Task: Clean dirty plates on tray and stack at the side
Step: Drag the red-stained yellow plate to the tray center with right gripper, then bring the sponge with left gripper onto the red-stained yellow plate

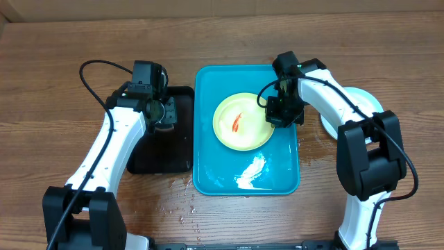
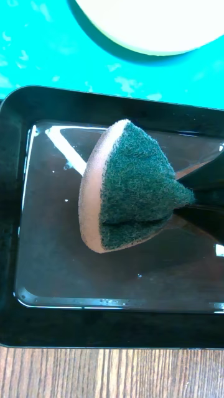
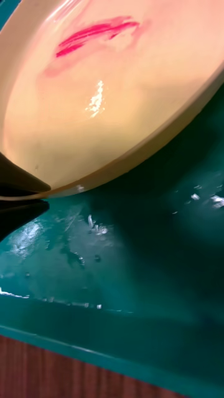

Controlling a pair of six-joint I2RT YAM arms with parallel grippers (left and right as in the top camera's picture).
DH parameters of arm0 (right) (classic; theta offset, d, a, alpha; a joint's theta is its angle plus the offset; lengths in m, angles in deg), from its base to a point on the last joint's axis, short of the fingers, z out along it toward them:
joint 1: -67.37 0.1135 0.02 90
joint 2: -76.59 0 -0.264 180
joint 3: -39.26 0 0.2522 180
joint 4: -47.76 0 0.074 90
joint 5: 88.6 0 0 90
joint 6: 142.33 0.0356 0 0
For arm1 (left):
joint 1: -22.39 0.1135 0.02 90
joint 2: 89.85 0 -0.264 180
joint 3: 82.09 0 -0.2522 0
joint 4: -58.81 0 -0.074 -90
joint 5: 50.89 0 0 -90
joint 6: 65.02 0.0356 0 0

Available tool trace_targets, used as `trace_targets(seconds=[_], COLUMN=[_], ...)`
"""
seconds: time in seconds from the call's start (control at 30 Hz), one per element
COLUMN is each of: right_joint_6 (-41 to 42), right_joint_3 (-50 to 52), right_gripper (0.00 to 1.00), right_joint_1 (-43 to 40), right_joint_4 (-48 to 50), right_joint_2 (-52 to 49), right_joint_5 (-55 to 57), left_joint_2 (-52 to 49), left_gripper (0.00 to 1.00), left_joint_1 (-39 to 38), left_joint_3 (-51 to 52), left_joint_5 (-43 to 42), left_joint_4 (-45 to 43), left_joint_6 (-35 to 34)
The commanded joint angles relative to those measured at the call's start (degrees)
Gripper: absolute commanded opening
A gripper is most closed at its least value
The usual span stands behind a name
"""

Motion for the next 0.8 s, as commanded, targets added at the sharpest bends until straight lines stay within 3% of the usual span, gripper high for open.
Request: trace_targets(seconds=[0.0,0.2,0.43,0.6,0.63,0.67,0.7,0.77], right_joint_6=[0.96,0.76,0.74,0.76,0.79,0.79,0.79,0.74], right_joint_3=[-0.44,-0.39,1.53,4.31,4.98,5.66,6.08,6.14], right_gripper=[0.13,0.32,0.4,0.35,0.3,0.14,0.06,0.04], right_joint_1=[0.57,0.98,0.96,0.98,0.98,0.98,0.98,0.98], right_joint_4=[-0.96,1.29,5.01,8.17,8.7,9.18,9.35,9.2], right_joint_2=[1.84,1.84,1.84,1.81,1.84,1.81,1.81,1.84], right_joint_5=[-1.07,-0.9,5.57,5.57,5.55,5.25,4.0,0.55], left_joint_2=[0.0,0.0,0.0,0.0,0.0,0.0,0.0,0.0], left_gripper=[0.04,0.04,0.04,0.04,0.04,0.04,0.04,0.04], left_joint_1=[0.04,0.04,0.04,0.04,0.04,0.04,0.04,0.04], left_joint_3=[-0.7,-0.72,-0.7,-0.72,-0.7,-0.72,-0.72,-0.72], left_joint_5=[-0.68,-0.66,-0.68,-0.68,-0.68,-0.68,-0.68,-0.66], left_joint_4=[-0.37,-0.52,-0.46,-0.48,-0.46,-0.46,-0.46,-0.48], left_joint_6=[2.03,2.58,2.58,2.56,2.56,2.58,2.58,2.6])
